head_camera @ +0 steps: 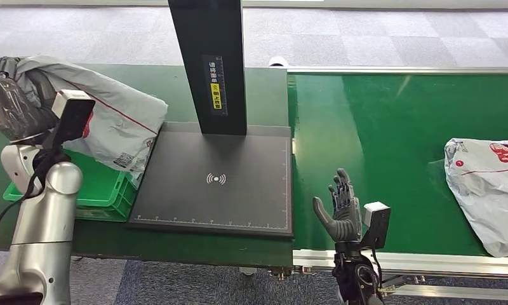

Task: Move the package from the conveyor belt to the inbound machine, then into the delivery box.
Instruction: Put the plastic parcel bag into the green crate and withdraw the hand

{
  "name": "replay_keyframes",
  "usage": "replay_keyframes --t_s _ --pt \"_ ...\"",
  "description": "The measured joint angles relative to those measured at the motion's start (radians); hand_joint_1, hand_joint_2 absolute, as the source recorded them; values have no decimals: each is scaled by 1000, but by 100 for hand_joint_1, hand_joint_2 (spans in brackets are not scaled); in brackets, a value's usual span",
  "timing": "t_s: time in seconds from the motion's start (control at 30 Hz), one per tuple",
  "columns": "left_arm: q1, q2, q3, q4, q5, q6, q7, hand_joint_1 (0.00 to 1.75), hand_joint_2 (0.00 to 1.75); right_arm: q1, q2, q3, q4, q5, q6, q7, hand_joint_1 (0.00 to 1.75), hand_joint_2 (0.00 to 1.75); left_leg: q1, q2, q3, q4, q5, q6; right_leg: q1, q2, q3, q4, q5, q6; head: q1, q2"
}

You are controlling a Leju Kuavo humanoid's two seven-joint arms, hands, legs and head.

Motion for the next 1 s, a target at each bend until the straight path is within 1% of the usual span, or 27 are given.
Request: replay_keyframes --t_s 0.07,0.1,0.17,0.23,0.3,0.37,0.47,0.57,0.6,0.63,0.7,0.73,0.77,0.8,0.87,0.93,1.0 --pt "-16 6 20 26 -6 12 2 175 175 -2 0 4 4 -1 -1 0 0 175 0 0 0 0 0 0 0 0 0 0 0 0 0 0" --pt "-26 8 38 40 -2 16 -15 175 175 -2 0 6 5 -3 -2 1 0 175 0 0 -1 0 0 0 0 0 0 0 0 0 0 0" --pt "-58 7 101 74 16 20 -95 175 175 -3 0 12 9 -6 -4 4 0 175 0 1 -1 0 0 0 0 1 -1 0 0 0 0 0" --pt "-94 1 183 107 16 22 -181 175 175 -3 1 18 13 -7 -8 6 0 175 0 3 -2 0 0 0 0 3 -3 0 0 0 0 0" --pt "-124 -9 256 135 -27 22 -228 175 175 -3 2 22 16 -9 -12 7 0 175 0 3 -2 0 0 0 0 3 -3 0 0 0 0 0" --pt "-149 -27 328 161 -98 22 -254 175 175 -3 4 24 16 -14 -17 10 0 175 0 2 -2 0 0 0 0 2 -3 0 0 0 1 0" --pt "-174 -50 414 196 -160 22 -245 175 175 -2 5 28 16 -21 -25 17 0 175 0 3 -2 0 0 0 0 3 -4 0 1 0 0 0" --pt "-196 -57 432 274 -223 7 -177 174 175 0 4 28 15 -25 -30 18 0 175 0 2 -2 1 0 0 0 2 -5 0 1 -1 0 0" --pt "-209 -58 422 320 -272 -26 -130 164 175 1 4 28 13 -26 -30 18 0 175 0 1 -2 1 0 0 0 1 -4 0 1 -1 0 0" --pt "-223 -56 403 370 -326 -84 -74 136 175 3 3 28 10 -27 -28 18 0 175 0 0 -2 1 0 0 0 0 -4 0 1 -1 0 0" --pt "-245 -51 341 469 -420 -257 21 52 175 6 1 27 3 -23 -15 19 0 175 0 -1 -2 1 1 0 0 -1 -3 0 2 -1 0 0" --pt "-251 -48 304 511 -443 -347 40 18 175 7 -1 26 1 -20 -6 18 0 175 0 0 -2 1 1 0 0 0 -3 0 2 -1 1 0" --pt "-253 -46 267 548 -450 -427 42 3 175 7 -2 24 0 -14 3 18 0 175 0 2 -2 1 1 0 0 1 -3 0 3 -1 0 0" --pt "-255 -44 233 579 -443 -491 30 0 175 7 -3 23 0 -8 10 16 0 175 0 4 -2 1 1 0 0 3 -3 0 4 -1 1 0" --pt "-261 -42 182 628 -400 -579 -11 0 175 7 -5 17 1 1 17 14 0 175 0 6 -2 1 1 0 0 5 -4 0 4 -1 0 0" --pt "-269 -38 153 661 -350 -629 -50 0 175 7 -6 12 1 7 20 13 0 175 0 6 -2 1 1 0 0 6 -4 0 4 0 0 0" --pt "-273 -34 134 681 -312 -633 -60 0 175 7 -7 6 0 11 21 14 0 175 0 6 -2 1 1 0 0 5 -5 0 4 -1 0 0"
